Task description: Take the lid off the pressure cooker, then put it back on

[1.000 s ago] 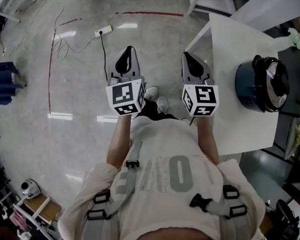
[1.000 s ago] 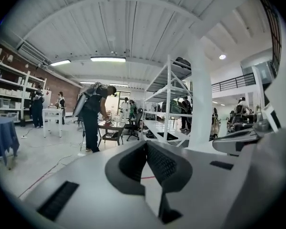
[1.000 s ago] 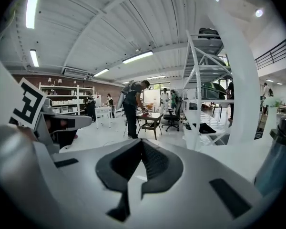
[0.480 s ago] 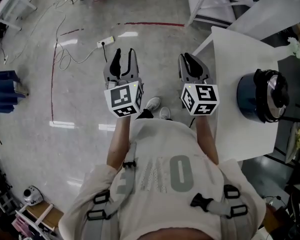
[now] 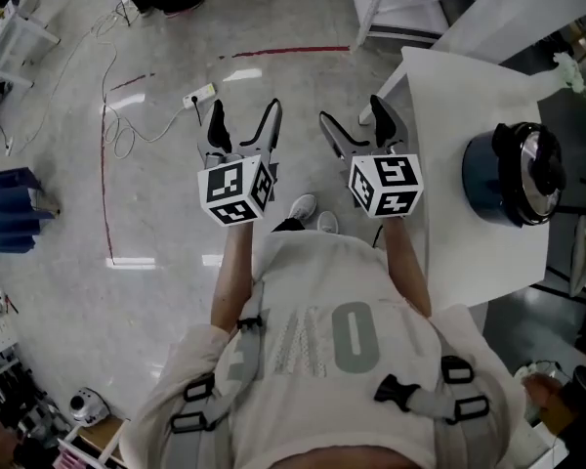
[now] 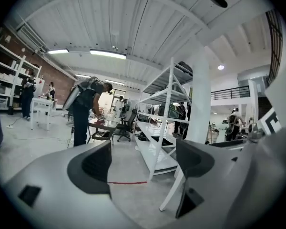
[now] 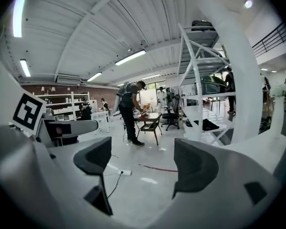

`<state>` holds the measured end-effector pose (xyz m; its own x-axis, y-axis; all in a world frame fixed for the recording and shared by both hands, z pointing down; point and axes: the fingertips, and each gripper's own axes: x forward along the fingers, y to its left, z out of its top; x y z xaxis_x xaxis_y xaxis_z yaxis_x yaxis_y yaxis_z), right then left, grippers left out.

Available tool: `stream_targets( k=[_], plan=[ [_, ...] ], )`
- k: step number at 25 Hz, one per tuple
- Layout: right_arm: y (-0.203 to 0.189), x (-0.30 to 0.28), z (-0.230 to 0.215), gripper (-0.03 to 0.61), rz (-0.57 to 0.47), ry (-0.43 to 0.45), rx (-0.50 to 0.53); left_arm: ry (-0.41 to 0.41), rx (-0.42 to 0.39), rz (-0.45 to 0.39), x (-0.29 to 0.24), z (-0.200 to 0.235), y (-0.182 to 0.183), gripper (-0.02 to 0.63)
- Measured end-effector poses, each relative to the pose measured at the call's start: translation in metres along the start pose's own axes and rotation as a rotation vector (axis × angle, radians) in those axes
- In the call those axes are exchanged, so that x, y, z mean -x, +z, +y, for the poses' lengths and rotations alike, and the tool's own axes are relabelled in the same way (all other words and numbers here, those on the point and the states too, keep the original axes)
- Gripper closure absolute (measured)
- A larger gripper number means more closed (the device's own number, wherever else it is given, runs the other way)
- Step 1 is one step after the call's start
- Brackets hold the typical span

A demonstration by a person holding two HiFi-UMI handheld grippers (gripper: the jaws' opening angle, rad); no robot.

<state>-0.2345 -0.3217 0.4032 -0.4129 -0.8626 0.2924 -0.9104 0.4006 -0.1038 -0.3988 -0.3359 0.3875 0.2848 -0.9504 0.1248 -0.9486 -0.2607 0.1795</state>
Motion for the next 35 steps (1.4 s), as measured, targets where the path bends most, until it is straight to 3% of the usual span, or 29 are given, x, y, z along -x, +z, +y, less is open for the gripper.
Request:
stream_targets(
  k=[6, 9, 14, 18, 22, 27, 35],
  plan=[
    [-0.002, 0.048, -0.071, 0.160, -0.025, -0.243, -0.055, -0.292, -0.014, 0.041, -0.054, -0.089, -0.002, 0.208],
    [-0.012, 0.091, -0.110, 0.160, -0.037, -0.394, -0.089, -0.441, -0.075, 0.069, -0.069, -0.150, -0.014, 0.209],
    [-0.041, 0.189, -0.155, 0.160, -0.051, -0.682, -0.178, -0.741, -0.154, 0.141, -0.059, -0.261, -0.044, 0.209],
    [-0.060, 0.261, -0.178, 0.160, -0.062, -0.812, -0.217, -0.890, -0.186, 0.167, -0.035, -0.335, -0.060, 0.209],
    [-0.084, 0.332, -0.195, 0.160, -0.073, -0.906, -0.249, -0.973, -0.129, 0.192, -0.008, -0.399, -0.076, 0.209],
    [-0.106, 0.416, -0.215, 0.161, -0.102, -0.979, -0.276, -1.044, -0.149, 0.180, 0.035, -0.471, -0.088, 0.209],
    [-0.115, 0.462, -0.236, 0.161, -0.105, -0.918, -0.233, -1.007, -0.142, 0.171, 0.063, -0.515, -0.099, 0.209]
  ],
)
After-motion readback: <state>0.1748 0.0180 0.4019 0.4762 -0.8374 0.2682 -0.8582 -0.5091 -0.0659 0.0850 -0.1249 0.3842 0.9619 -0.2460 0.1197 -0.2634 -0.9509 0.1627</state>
